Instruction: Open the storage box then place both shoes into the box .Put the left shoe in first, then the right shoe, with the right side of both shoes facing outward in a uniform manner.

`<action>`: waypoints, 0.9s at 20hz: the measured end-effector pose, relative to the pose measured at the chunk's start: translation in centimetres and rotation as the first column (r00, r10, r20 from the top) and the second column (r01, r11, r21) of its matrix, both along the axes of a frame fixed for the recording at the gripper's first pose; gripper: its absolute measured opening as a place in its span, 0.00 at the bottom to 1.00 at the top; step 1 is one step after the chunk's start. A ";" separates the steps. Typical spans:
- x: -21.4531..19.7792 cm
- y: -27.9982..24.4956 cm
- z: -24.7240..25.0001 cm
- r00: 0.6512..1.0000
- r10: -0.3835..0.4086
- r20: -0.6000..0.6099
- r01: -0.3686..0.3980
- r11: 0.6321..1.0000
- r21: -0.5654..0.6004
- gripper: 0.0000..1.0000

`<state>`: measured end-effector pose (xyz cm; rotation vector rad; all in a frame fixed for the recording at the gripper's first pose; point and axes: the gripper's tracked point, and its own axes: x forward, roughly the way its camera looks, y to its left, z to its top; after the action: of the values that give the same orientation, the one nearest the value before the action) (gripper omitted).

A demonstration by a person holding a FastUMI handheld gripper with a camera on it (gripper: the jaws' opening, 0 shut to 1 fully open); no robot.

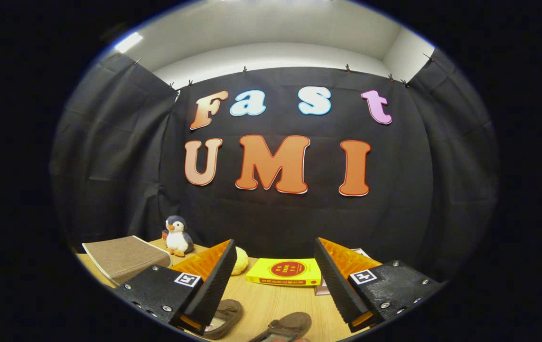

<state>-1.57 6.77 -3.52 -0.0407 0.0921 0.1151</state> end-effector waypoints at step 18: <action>-3.8 19.5 -10.8 0.668 0.526 -0.526 -0.295 0.836 0.462 0.89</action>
<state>-5.35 26.22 -14.34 0.3377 0.7594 0.6163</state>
